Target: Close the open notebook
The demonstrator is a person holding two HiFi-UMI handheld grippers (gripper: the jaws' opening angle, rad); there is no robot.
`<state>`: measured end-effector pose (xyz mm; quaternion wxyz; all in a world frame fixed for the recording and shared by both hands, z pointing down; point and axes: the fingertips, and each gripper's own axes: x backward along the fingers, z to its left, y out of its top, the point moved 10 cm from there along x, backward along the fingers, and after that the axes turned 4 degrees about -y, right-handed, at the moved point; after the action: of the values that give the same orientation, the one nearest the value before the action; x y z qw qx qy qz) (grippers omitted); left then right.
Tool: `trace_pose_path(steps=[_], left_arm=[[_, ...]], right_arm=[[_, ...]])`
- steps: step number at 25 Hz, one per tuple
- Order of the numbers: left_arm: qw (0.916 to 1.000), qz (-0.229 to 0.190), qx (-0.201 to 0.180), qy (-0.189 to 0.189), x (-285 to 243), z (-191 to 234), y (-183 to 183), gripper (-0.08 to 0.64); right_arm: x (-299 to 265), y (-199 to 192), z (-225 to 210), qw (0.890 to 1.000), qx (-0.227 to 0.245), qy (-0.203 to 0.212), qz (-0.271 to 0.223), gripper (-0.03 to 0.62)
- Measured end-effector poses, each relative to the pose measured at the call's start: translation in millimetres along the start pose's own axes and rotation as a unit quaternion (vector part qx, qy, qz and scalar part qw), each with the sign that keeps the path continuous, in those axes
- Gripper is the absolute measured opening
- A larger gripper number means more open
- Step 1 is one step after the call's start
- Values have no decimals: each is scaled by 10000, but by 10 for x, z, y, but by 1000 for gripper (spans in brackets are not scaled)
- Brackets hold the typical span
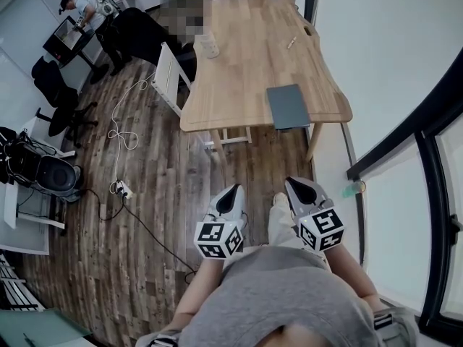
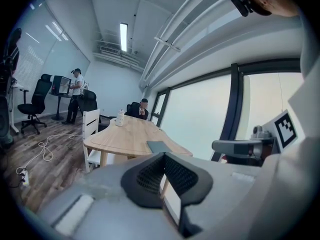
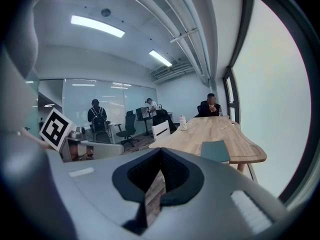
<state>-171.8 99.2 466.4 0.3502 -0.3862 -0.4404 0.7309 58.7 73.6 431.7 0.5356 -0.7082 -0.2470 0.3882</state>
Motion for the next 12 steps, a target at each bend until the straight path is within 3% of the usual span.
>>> trace_pose_path(steps=[12], left_arm=[[9999,-4,-57,-132,-39,-47,28,2]], right_arm=[[44,45,9,9997,245,-51,-20,-2]])
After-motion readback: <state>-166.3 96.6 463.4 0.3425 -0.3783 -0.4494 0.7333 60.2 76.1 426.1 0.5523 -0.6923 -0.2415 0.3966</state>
